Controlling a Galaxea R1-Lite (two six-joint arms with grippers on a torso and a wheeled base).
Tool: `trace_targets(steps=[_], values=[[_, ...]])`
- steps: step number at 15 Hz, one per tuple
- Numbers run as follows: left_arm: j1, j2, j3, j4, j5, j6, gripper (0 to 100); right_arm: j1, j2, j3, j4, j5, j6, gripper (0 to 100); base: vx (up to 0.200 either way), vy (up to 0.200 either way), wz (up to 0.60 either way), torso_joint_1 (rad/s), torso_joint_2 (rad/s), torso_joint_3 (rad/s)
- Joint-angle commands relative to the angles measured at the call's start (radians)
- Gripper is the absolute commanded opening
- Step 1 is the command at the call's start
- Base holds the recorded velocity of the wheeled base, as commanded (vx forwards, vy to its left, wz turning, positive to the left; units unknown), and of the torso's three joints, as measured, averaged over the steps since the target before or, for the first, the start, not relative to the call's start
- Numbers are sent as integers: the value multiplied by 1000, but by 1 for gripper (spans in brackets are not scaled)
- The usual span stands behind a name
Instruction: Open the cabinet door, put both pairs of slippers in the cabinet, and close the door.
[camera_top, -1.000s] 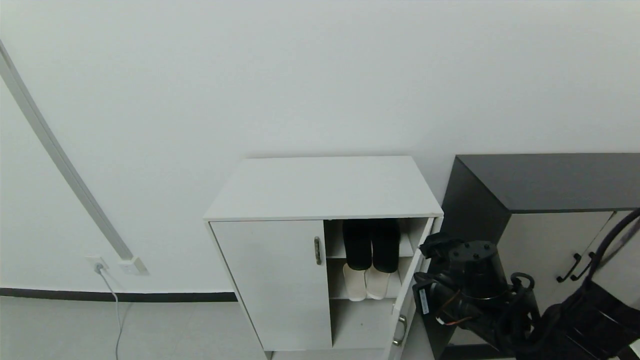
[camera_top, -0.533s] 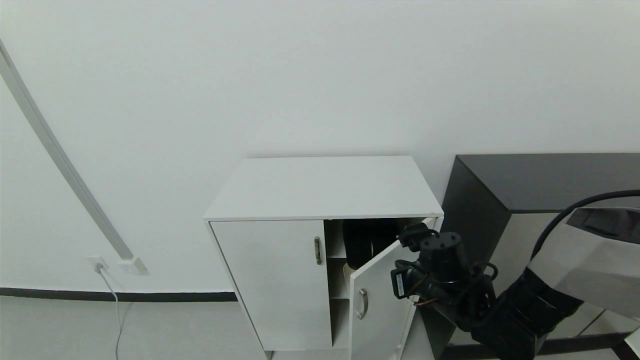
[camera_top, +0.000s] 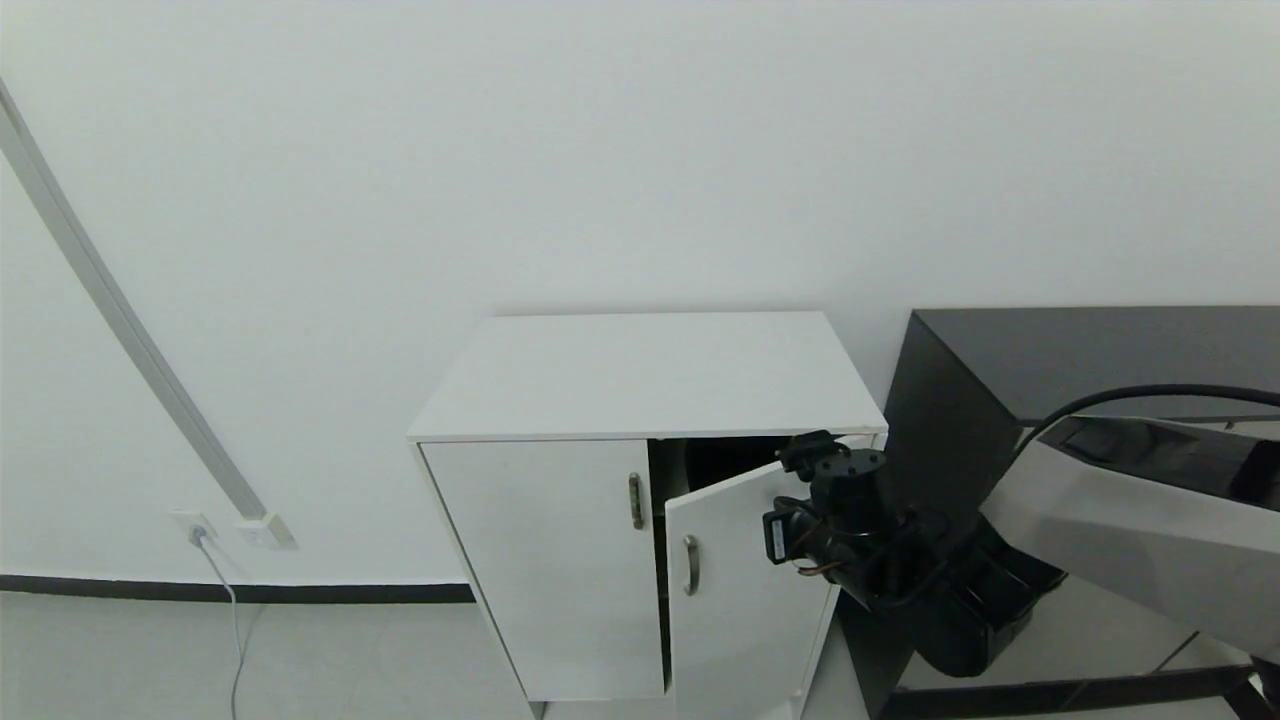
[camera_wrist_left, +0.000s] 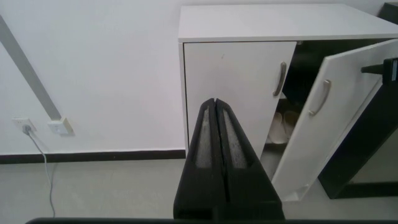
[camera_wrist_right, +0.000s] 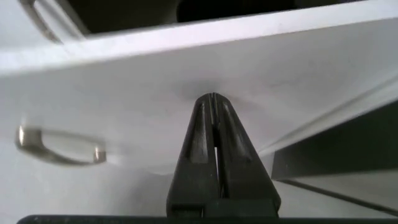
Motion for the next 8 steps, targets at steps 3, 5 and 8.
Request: trace_targets(steps=[3,5,8], values=[[0,0,-1,0,0,0,0,-14,75,-85,-6,1,-4,0,0,0,0,0,0,0],[0,0,0,0,0,0,0,-22,86,-119,-3,1,-4,0,0,0,0,0,0,0],[0,0,-1,0,0,0,0,-39,109,-171,2,4,-9,0,0,0,0,0,0,0]])
